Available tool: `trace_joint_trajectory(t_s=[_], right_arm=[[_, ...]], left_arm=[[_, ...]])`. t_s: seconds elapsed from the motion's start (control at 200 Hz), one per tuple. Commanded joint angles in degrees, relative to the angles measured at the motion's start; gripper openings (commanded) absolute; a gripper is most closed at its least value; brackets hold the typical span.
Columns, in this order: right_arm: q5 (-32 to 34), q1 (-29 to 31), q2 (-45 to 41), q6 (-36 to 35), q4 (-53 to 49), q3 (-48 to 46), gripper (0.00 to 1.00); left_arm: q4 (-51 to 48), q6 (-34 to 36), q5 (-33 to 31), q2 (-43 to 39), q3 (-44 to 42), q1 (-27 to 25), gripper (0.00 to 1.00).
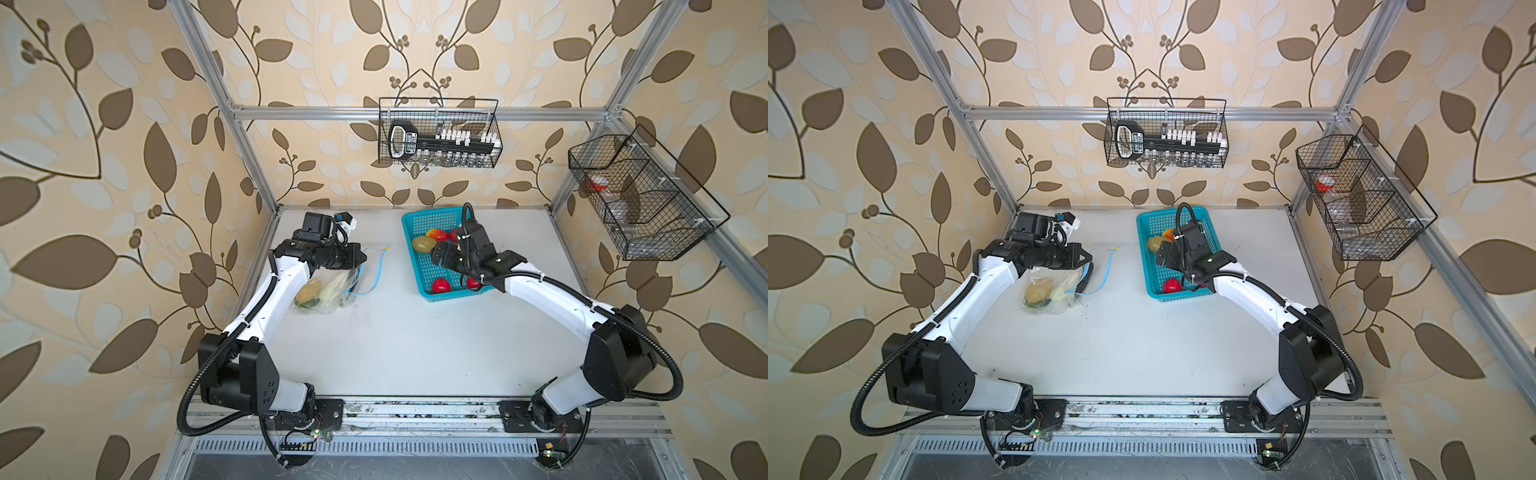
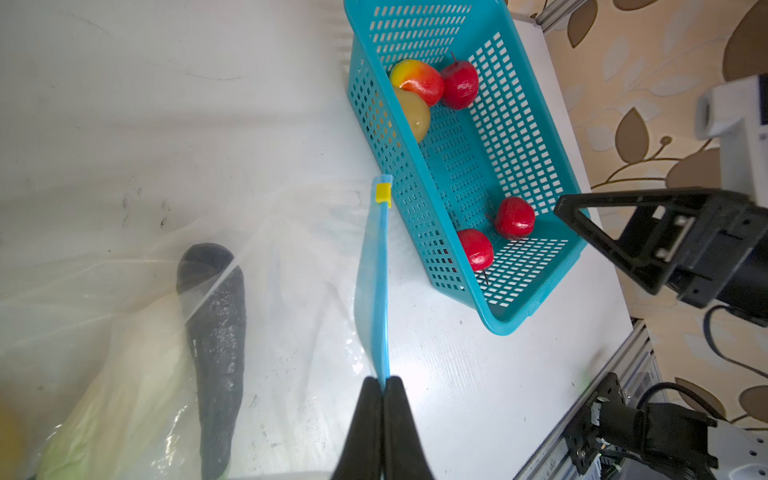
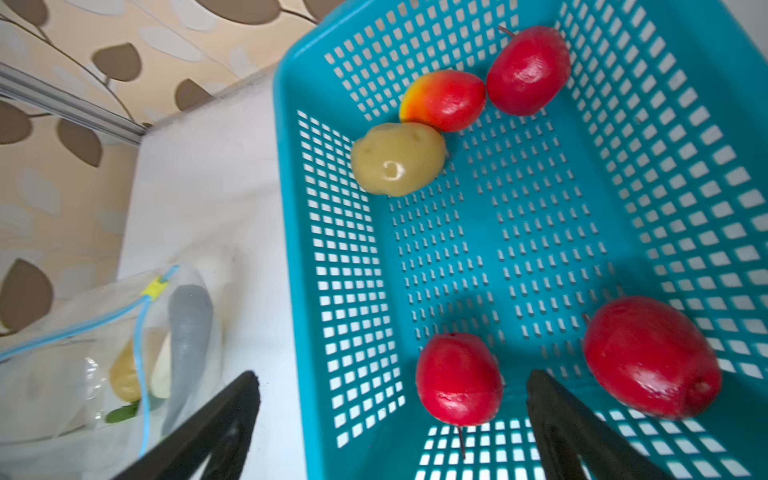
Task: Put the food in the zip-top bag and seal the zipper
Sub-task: 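Lower the right gripper onto a red radish in the basket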
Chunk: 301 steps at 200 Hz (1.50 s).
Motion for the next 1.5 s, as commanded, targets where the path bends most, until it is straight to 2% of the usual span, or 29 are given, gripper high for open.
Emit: trace_joint_trajectory(t_s=[0.0, 0.19, 0.31, 0.445, 0.755, 1.5], right_arm=[[3.51, -0.43, 1.80, -1.25, -7.12, 3.06, 1.00], [5.77, -1.20, 2.62, -1.39, -12.21, 4.51, 1.00], [6.69, -2.14, 3.25, -1.81, -14.90, 5.71, 1.00], [7.31, -3.02, 3.96, -2.39, -16.67, 6.89, 1.00], [10.07, -4.22, 5.27, -2.76, -20.61, 8.47, 1.00], [9.16, -7.38, 13.06, -4.37, -19.91, 7.56, 1.00]], left_arm=[[-2.11, 2.70, 2.08, -1.72, 1.28, 0.59, 0.00], [0.41, 2.05, 2.03, -4.06, -2.84, 0.59, 0.00], [0.94, 2.01, -0.11, -5.12, -3.87, 0.67, 0.00], [1.38, 0.61, 2.64, -4.41, -5.10, 1.69, 0.00], [2.68, -0.30, 3.48, -4.54, -6.80, 4.16, 0.00], [3.72, 0.56, 1.63, -4.91, -8.09, 4.85, 0.00]])
